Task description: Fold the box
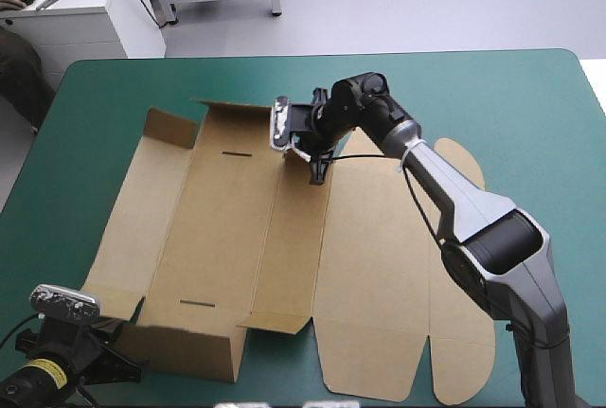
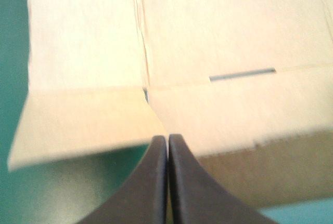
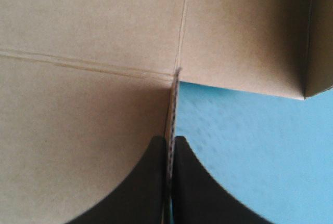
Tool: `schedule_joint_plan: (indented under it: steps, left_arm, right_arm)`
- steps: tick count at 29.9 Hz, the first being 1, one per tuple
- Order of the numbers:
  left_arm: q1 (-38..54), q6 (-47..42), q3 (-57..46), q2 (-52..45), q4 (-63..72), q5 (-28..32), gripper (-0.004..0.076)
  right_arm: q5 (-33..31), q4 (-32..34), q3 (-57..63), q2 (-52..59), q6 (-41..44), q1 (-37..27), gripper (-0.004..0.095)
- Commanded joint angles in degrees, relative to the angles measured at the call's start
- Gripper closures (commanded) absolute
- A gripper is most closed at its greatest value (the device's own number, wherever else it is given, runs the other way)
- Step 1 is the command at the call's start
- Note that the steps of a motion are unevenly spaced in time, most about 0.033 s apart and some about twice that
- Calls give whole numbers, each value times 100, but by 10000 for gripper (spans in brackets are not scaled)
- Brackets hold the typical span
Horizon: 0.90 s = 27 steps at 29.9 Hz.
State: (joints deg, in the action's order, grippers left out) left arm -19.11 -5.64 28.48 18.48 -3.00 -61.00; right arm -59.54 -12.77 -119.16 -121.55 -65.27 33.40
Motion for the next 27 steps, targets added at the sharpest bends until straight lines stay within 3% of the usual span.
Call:
schedule_joint_plan:
  steps: [1,8,18,21,27]
  left_arm:
    - [-26,-9,140,81,-20,316,734]
    - [-26,-9,140,81,-20,316,734]
    - [-26,-9,140,81,-20,316,734]
    - [-26,-9,140,81,-20,311,734]
    - [-26,-9,140,81,-20,311,734]
  right_arm:
    - [134,-194,-206,361,-381,216,909]
    - [210,74,-206,361,-292,286,909]
    - [391,351,-206,361,709,286,894]
    - [437,408,-206,361,709,286,830]
    - [529,451,-206,421,709,286,574]
